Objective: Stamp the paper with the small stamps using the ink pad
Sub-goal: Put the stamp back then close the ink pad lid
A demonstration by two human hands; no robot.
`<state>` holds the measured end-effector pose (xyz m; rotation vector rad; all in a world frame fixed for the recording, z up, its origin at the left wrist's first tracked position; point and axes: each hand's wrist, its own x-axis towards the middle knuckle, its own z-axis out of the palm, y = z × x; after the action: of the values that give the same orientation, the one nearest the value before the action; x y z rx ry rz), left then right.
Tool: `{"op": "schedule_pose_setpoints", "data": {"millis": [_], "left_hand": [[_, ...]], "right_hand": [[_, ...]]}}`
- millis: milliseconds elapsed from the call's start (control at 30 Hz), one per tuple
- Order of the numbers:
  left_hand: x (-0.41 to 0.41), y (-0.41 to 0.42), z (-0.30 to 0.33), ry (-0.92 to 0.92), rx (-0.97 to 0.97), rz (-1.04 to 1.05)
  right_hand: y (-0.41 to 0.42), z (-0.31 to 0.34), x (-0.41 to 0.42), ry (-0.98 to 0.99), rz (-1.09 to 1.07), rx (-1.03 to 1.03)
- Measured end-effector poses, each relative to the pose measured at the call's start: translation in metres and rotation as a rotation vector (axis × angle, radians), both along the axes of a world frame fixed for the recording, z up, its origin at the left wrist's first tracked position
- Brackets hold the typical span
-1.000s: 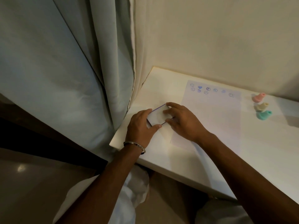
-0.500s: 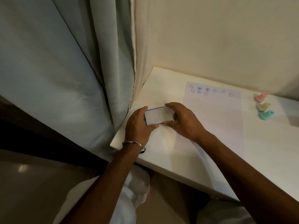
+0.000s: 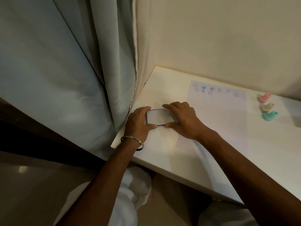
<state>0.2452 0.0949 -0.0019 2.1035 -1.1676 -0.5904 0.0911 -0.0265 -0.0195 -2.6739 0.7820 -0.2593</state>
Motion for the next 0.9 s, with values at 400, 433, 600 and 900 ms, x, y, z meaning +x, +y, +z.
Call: {"op": "schedule_pose_setpoints", "data": {"millis": [400, 433, 600, 900], "left_hand": [[0.000, -0.008, -0.002, 0.012, 0.016, -0.063], [-0.002, -0.010, -0.002, 0.018, 0.012, -0.068], [-0.016, -0.023, 0.001, 0.105, -0.026, -0.083], [-0.077, -0.064, 0.007, 0.163, -0.140, -0.161]], "right_hand": [[0.002, 0.002, -0.010, -0.020, -0.024, -0.046], [0.001, 0.003, -0.012, -0.021, -0.031, -0.045], [-0.002, 0.011, -0.032, -0.061, -0.099, 0.013], [-0.015, 0.030, -0.100, -0.168, -0.238, 0.090]]}}
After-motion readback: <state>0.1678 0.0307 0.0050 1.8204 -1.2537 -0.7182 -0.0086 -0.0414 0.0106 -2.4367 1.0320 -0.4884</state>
